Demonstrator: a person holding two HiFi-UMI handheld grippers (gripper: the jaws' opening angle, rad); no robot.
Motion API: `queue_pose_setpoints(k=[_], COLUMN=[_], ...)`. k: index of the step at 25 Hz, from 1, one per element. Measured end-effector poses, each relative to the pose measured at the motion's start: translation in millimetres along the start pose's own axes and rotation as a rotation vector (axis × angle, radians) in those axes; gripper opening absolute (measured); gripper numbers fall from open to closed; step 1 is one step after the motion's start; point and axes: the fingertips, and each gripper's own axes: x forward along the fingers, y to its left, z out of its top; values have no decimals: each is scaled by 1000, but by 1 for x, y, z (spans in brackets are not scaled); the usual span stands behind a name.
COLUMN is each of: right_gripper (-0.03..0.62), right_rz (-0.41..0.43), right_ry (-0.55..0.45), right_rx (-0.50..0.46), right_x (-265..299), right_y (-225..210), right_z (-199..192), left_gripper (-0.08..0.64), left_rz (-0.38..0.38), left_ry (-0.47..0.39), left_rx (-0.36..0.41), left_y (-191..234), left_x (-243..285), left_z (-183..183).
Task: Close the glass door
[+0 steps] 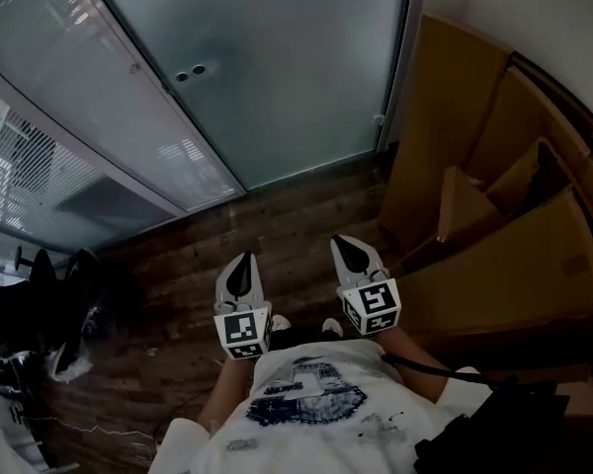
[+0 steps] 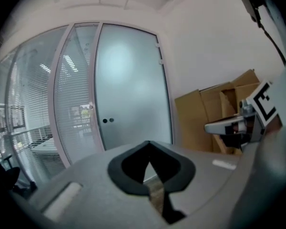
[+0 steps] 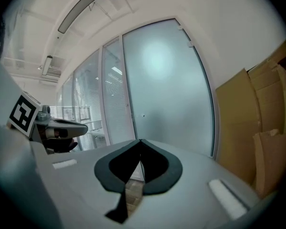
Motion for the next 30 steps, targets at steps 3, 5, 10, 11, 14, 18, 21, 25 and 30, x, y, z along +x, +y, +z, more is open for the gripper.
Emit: queue_pose_setpoints(k=[3, 5, 10, 11, 14, 18, 21, 25, 30], right_gripper=[8, 8, 8, 8, 8, 8, 8, 8, 8], right_rz=[32, 50, 74, 77, 92, 118, 118, 89, 49], right_ry=[2, 3, -1, 2, 16, 22, 11, 6, 38], right_rx=[-1, -6, -16, -19, -30, -49, -82, -105, -114], right_x=[-1, -1, -12, -16, -28, -49, -69, -99, -146], right_y=[17, 29, 55, 62, 89, 140, 173, 208, 247], right_z=[-1, -1, -4, -6, -14, -26, -33, -40, -64], left_gripper=[2, 2, 2, 3, 2, 2, 2, 3, 3], left_rz=[23, 33, 45, 46, 56, 71, 75, 61, 60], left_ry=[20, 36, 16, 12, 16, 25, 12, 5, 17], left_rx=[-23, -36, -41, -43, -50, -77, -87, -98, -122], left_y=[4, 7, 13, 14, 21, 35, 43, 50, 51], left_x=[-16, -27, -57, -65, -94, -140, -175, -222, -285], left_z=[4, 3, -1, -1, -11, -30, -46, -63, -86])
